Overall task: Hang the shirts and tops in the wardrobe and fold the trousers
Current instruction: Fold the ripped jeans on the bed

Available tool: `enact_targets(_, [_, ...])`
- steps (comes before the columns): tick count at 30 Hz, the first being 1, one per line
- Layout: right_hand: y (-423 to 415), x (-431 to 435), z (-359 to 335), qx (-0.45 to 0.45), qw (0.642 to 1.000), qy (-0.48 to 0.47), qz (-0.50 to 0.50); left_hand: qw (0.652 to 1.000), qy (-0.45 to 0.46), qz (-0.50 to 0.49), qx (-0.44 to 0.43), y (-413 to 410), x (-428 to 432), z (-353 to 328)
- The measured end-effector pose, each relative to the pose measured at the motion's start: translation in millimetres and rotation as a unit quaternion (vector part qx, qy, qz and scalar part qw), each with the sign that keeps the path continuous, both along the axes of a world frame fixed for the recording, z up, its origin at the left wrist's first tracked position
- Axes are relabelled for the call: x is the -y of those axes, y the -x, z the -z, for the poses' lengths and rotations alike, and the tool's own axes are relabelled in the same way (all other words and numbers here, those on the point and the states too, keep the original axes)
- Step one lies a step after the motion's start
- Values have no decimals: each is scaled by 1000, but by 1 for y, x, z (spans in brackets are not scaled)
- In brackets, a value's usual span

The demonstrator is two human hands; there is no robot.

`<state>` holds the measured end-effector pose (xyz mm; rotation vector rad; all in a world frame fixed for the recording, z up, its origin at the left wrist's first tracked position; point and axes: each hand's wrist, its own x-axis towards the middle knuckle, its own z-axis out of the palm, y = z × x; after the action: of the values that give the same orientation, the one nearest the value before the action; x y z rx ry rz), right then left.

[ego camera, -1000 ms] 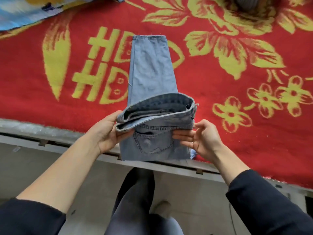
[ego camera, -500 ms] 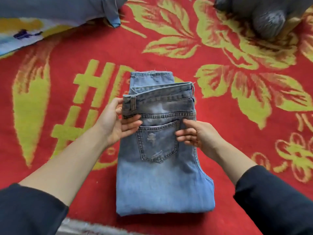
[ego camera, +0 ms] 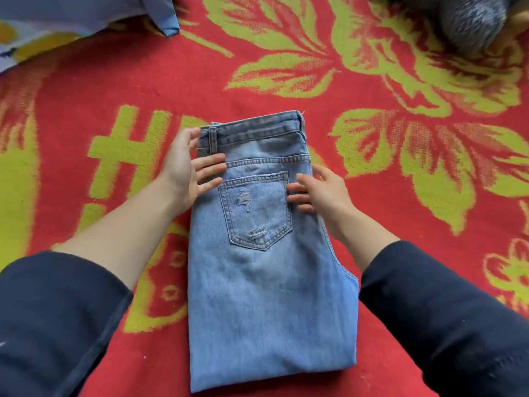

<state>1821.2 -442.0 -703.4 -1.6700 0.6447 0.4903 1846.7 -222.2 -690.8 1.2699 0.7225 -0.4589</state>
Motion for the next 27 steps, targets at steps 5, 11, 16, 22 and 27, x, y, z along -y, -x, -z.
enact_targets(5, [58, 4, 5, 168, 948, 194, -189, 918, -289, 187, 194, 51, 13, 17])
enact_targets(11, [168, 43, 6, 302, 782, 329, -434, 738, -414, 435, 307, 194, 19, 31])
enact_targets(16, [223, 67, 9, 280, 730, 320, -535, 639, -437, 557, 301, 264, 21, 46])
enact_targets(22, [228, 69, 24, 238, 643, 366, -629, 568, -478, 625, 241, 270, 28, 47])
enact_targets(27, [209, 65, 15, 231, 693, 319, -604, 524, -503, 652, 218, 258, 35, 30])
